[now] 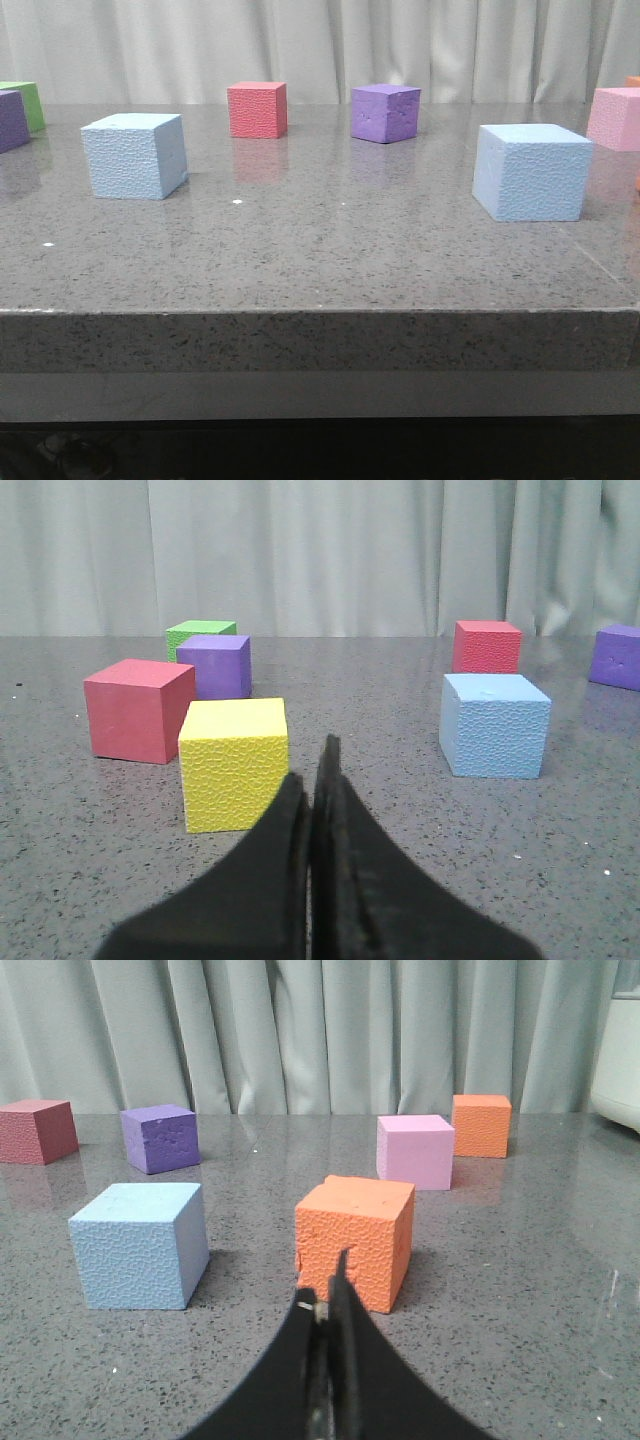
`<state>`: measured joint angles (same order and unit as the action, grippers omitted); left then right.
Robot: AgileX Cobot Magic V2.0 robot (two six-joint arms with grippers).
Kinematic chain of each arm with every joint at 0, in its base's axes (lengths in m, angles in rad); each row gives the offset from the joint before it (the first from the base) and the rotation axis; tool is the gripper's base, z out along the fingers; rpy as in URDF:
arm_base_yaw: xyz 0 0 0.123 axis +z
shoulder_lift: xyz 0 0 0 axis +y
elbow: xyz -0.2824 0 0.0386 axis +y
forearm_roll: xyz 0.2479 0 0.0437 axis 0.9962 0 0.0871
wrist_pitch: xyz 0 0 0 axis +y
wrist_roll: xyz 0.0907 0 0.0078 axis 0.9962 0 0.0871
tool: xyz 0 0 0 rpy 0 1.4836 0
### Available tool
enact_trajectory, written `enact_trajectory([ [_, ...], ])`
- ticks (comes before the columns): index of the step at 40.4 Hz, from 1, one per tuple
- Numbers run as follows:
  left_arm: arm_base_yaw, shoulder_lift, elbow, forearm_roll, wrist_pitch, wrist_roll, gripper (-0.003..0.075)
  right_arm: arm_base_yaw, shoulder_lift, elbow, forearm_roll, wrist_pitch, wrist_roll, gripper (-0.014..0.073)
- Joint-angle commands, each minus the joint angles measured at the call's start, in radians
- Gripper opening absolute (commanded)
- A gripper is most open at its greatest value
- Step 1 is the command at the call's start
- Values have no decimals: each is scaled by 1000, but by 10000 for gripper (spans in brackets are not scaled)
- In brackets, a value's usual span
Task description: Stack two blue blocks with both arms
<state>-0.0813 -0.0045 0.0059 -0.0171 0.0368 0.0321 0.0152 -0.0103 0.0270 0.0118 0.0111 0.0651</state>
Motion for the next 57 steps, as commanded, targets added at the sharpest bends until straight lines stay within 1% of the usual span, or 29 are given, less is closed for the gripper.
enact_trajectory([
  [1,0,-24,37,-2,-85,-12,-18,-6,-19,-1,-12,-87,-2,-69],
  [30,0,-24,37,-2,-87,-12,-18,-6,-19,-1,-12,-89,-2,-69],
  [36,0,-24,37,-2,-120,-12,-18,-6,-19,-3,-12,-113,-2,-69],
  [40,0,-24,16,-25,-180,-12,-18,-6,-19,-40,-12,-84,-2,-69],
  [44,0,-19,-95,-48,-80,-12,-18,-6,-19,-144,-12,-11,-2,-69],
  [49,0,9,-255,-48,53,-12,-18,-6,2,-293,-12,147,-2,-69],
  [53,0,68,-405,-48,186,-12,-18,-6,64,-427,-12,269,-3,-69],
  [57,0,142,-521,-48,302,-12,-18,-6,149,-536,-12,371,-3,-69],
])
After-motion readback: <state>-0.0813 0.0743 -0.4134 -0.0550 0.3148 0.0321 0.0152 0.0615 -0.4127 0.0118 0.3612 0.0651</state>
